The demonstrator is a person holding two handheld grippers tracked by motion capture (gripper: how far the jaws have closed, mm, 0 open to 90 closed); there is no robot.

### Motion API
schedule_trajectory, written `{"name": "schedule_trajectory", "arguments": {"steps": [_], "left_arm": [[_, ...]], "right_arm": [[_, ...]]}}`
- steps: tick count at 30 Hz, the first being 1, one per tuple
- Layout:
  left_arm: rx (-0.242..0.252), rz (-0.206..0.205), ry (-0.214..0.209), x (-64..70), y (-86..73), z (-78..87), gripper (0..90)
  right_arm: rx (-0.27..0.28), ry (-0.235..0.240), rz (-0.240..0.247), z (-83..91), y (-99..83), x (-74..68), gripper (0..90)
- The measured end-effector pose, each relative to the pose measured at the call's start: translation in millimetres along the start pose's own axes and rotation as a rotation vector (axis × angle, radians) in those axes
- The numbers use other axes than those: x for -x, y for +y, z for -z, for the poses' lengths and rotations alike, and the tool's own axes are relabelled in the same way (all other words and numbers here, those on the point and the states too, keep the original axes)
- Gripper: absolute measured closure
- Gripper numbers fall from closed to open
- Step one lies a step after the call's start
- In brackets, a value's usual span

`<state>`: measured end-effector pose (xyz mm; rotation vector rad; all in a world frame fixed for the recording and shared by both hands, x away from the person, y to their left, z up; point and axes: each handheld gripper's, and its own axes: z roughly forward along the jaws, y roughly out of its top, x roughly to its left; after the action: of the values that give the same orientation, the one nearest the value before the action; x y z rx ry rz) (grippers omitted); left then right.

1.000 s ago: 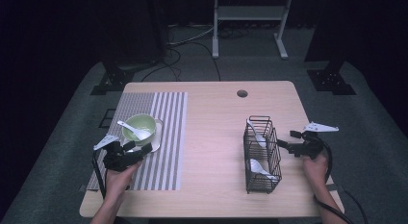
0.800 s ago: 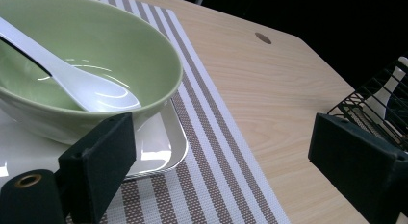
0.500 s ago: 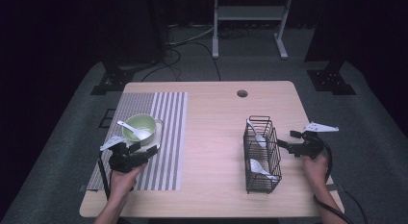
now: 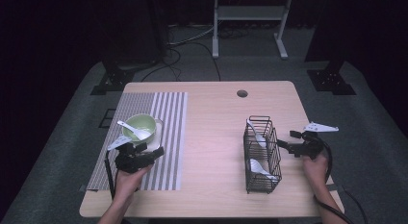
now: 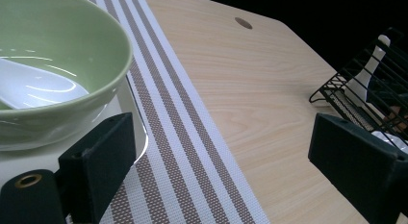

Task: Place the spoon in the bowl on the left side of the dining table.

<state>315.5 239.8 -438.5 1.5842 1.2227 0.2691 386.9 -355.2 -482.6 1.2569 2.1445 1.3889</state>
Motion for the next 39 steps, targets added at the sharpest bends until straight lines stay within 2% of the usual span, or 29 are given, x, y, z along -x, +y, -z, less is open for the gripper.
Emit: {"name": "schedule_trajectory", "arguments": {"steps": [9, 13, 22, 28, 36, 39], "left_arm": [[-0.019, -0.023, -0.016, 7.3, -0.1, -6.2, 8.3], [-0.023, -0.004, -0.044, 10.8, -0.3, -8.5, 8.4], [-0.030, -0.035, -0.056, 19.7, 0.2, -13.0, 8.3], [-0.037, -0.029, -0.082, 26.4, -0.9, -16.7, 8.3], [-0.032, -0.060, -0.102, 38.0, -0.6, -17.8, 8.3], [-0.030, -0.058, -0.110, 40.8, -1.3, -18.6, 8.3]], "right_arm": [[0.000, 0.000, 0.001, 0.1, -0.1, 0.0, 13.7], [-0.001, 0.000, 0.000, 0.2, -0.1, -0.1, 13.7], [-0.001, 0.000, 0.002, 0.0, 0.0, -0.3, 13.7], [0.001, 0.000, 0.005, -0.1, 0.0, -0.2, 13.7], [0.000, 0.001, 0.005, 0.0, 0.0, -0.4, 13.7], [-0.001, 0.001, 0.003, 0.2, -0.1, -0.6, 13.7]]}}
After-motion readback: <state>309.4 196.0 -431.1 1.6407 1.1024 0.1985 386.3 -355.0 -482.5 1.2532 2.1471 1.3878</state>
